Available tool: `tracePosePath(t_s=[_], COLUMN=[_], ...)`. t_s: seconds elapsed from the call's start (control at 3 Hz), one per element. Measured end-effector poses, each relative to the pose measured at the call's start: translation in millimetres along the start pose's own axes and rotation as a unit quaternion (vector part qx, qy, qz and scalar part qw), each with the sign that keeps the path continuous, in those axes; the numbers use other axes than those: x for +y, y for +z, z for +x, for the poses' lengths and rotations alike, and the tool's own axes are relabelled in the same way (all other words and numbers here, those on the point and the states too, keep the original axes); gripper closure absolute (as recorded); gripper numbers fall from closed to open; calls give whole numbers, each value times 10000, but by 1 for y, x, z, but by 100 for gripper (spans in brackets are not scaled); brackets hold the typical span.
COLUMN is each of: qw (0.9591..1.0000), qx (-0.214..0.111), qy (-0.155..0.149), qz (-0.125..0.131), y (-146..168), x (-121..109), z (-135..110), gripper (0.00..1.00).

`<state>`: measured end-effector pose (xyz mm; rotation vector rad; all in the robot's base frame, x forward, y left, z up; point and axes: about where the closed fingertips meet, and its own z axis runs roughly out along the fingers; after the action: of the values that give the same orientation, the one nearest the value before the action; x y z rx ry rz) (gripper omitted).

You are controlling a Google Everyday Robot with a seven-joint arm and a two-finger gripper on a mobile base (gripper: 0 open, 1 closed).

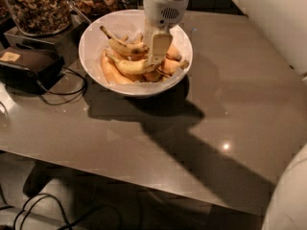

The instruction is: Pick banana from white bowl

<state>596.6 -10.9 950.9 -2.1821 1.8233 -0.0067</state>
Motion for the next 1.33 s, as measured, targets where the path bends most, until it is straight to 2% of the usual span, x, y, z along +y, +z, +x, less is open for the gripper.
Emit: tracePosePath(t_s=[1.33], qw=[9994], qx=[-109], qy=[-7], qz=[-339], y=[31], x=[6], z=[-6], gripper=[50])
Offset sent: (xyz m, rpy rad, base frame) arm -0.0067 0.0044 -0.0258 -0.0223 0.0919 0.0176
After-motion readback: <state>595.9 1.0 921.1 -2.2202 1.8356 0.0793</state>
